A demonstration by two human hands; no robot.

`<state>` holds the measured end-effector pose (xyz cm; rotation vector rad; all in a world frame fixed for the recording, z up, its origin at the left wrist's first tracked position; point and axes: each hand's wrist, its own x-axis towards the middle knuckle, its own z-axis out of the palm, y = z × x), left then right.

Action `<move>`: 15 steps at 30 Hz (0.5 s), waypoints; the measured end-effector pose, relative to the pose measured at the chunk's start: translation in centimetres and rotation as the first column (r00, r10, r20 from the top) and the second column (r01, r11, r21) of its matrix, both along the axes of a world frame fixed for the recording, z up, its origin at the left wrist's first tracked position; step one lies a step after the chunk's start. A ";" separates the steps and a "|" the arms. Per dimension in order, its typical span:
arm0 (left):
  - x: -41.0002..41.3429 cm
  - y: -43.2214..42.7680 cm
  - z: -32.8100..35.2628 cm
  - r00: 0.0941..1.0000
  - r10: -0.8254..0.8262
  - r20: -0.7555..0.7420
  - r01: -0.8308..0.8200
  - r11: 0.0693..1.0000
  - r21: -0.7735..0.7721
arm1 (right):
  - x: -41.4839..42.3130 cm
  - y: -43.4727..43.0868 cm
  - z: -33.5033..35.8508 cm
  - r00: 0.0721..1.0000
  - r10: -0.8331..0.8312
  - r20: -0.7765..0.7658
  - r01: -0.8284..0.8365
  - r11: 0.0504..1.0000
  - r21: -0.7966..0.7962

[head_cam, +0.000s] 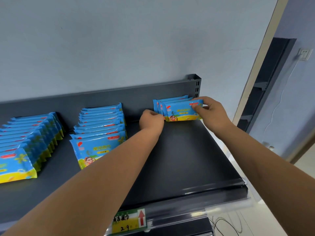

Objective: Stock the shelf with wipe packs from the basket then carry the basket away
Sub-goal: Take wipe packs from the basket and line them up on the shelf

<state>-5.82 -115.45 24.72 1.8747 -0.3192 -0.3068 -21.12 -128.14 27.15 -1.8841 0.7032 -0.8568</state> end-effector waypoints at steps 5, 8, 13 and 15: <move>-0.5 0.5 0.3 0.997 -0.073 -0.039 0.070 0.994 -0.083 | 1.5 -0.3 -0.3 0.999 -0.014 -0.029 0.014 1.000 0.011; -0.7 0.6 -0.2 0.995 -0.103 0.011 0.104 0.992 -0.076 | 2.2 0.1 -0.2 0.998 -0.055 -0.024 0.056 0.998 0.011; -0.8 0.6 -0.1 0.986 -0.064 0.151 0.058 0.997 0.041 | 2.9 0.2 0.2 0.989 -0.110 -0.104 0.101 0.991 -0.086; -0.7 0.6 0.3 0.983 -0.061 0.173 0.046 0.995 0.089 | 3.1 0.2 0.3 0.985 -0.119 -0.121 0.108 0.990 -0.093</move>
